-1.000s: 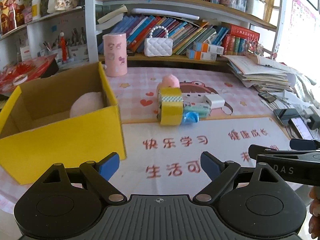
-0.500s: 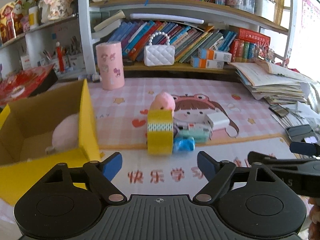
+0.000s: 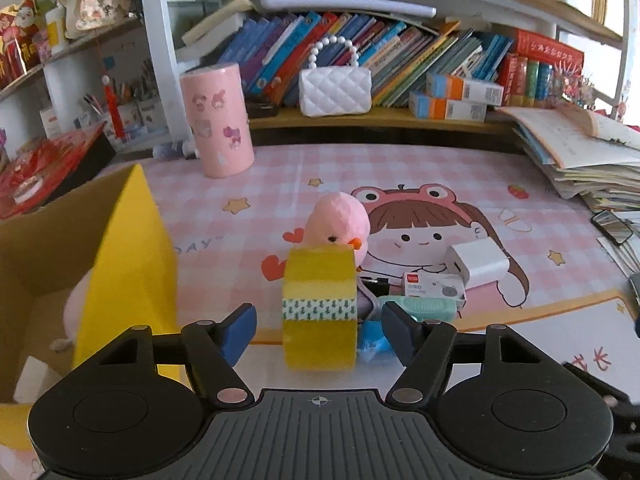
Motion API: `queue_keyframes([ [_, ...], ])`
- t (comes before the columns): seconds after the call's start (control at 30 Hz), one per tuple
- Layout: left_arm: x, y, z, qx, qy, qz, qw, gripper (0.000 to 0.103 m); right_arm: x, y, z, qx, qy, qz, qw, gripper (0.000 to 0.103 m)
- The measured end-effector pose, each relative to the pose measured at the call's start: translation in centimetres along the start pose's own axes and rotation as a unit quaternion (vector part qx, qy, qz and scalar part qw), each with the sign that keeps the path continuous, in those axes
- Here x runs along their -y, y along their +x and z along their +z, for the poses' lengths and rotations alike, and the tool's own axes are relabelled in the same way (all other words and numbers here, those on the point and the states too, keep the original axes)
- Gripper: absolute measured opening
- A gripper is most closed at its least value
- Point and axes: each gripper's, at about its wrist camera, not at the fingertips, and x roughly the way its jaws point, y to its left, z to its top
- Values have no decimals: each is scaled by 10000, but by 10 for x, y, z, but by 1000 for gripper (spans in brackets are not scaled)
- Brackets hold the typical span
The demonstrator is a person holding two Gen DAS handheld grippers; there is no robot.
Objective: Organize objects
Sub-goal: 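Grasp the yellow packing-tape roll with the left tool, then grasp the white charger with the right tool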
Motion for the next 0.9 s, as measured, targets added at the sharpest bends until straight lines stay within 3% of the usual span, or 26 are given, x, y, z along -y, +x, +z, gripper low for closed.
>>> queue_keyframes([
  [0.1, 6, 8, 3, -22, 106, 69, 9999, 63, 7, 4, -1, -63, 39, -4, 10000, 91],
  [0.2, 6, 16, 5, -102, 108, 117, 9998, 39, 12, 6, -2, -100, 78, -3, 9999, 91],
  [0.37, -3, 10, 3, -47, -165, 26, 9998, 39, 17, 8, -2, -111, 141, 26, 9998, 91],
  [0.47, -11, -2, 8, 17, -580, -289, 9979, 39, 18, 11, 0, -133, 192, 61, 9997, 91],
  [0.63, -24, -9, 12, -78, -1077, -597, 9924, 39, 14, 14, 1, -168, 214, 162, 9995, 91],
  [0.83, -31, -21, 11, -74, -1694, -1301, 9769, 39, 10, 14, 3, -161, 182, 236, 9994, 91],
  [0.9, -29, -25, 11, 11, -1644, -1285, 9780, 39, 9, 14, 3, -157, 189, 244, 9994, 91],
])
